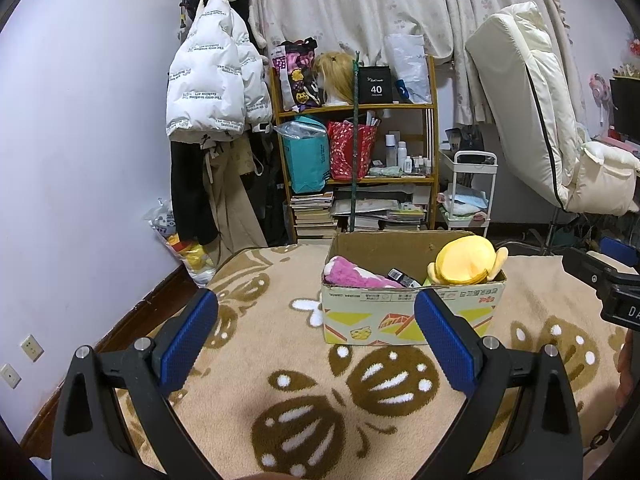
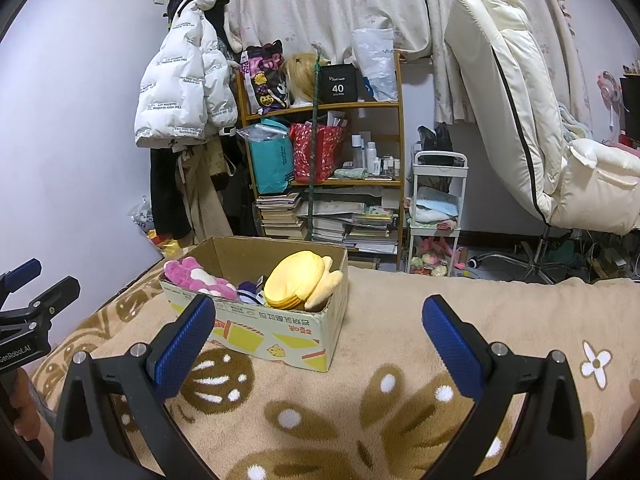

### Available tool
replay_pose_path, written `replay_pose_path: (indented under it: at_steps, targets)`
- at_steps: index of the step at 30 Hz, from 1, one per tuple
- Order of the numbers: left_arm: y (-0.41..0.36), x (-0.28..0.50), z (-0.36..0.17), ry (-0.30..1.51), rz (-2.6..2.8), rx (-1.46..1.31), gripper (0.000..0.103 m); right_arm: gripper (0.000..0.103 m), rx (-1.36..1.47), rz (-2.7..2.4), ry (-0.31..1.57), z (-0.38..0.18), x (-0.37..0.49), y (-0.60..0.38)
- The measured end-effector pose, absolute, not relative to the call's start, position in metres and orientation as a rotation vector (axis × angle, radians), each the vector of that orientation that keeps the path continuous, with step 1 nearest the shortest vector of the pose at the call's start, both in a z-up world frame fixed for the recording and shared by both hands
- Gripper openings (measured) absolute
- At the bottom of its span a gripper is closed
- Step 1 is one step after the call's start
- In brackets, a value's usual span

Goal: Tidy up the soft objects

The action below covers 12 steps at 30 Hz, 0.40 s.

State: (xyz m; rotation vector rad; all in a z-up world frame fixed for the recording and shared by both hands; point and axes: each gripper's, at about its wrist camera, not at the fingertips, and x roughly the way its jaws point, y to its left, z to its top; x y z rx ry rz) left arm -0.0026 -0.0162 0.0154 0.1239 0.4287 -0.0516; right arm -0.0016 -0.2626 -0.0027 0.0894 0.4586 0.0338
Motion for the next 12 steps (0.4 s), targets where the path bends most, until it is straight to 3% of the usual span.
replay_pose_path:
  at_steps: [12]
  targets:
    - [-0.0162,-0.0026,0.0130,0.431,-0.051,0.121,0.098,0.103,0.089,0.035,0.459,-0.0013,-0.0008,-0.2639]
